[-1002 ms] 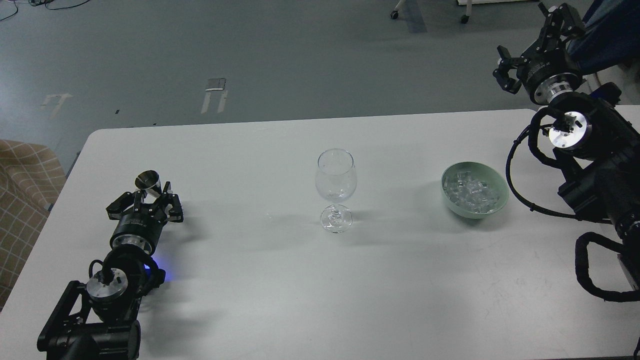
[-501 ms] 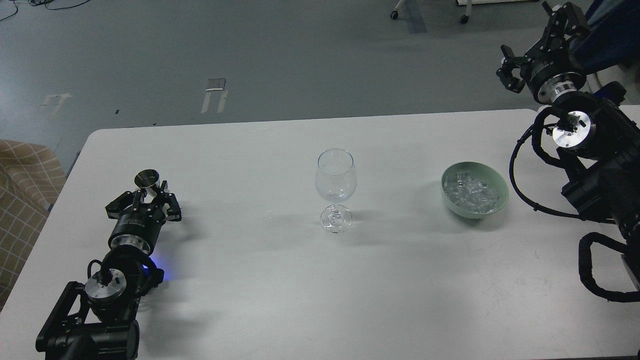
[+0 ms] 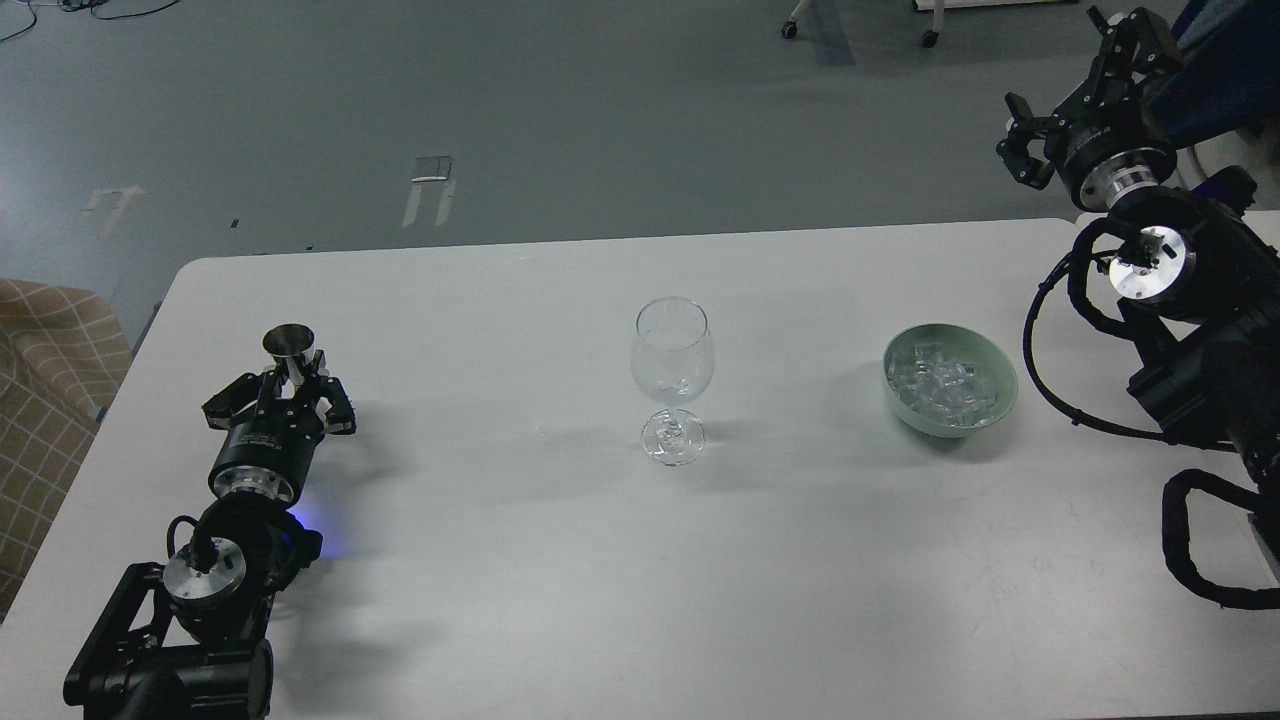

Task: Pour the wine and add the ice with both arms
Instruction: 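Lift the jigger with the left gripper and carry it toward the wine glass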

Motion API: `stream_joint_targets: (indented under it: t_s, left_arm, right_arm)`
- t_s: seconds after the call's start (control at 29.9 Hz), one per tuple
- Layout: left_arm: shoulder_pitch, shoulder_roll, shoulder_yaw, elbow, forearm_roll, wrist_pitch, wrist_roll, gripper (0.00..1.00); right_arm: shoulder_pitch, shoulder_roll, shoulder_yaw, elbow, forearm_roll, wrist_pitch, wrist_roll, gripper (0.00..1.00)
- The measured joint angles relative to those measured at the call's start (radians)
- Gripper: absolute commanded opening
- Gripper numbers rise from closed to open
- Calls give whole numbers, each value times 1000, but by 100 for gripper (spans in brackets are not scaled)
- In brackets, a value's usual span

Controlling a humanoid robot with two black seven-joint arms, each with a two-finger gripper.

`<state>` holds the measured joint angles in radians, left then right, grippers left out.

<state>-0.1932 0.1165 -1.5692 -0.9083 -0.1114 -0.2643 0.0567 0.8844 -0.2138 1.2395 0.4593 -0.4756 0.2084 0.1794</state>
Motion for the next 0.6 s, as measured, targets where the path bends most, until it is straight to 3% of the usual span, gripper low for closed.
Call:
stream_joint_targets:
  t_s: [0.3, 0.6]
  left_arm:
    - [1, 9, -11, -26, -1, -18, 0, 21]
    - [6, 21, -22, -141, -1, -13, -6, 16]
  right_arm:
    - [-13, -5, 1, 8, 0, 0, 0, 100]
    - [-16, -14, 0, 31, 0, 0, -1, 100]
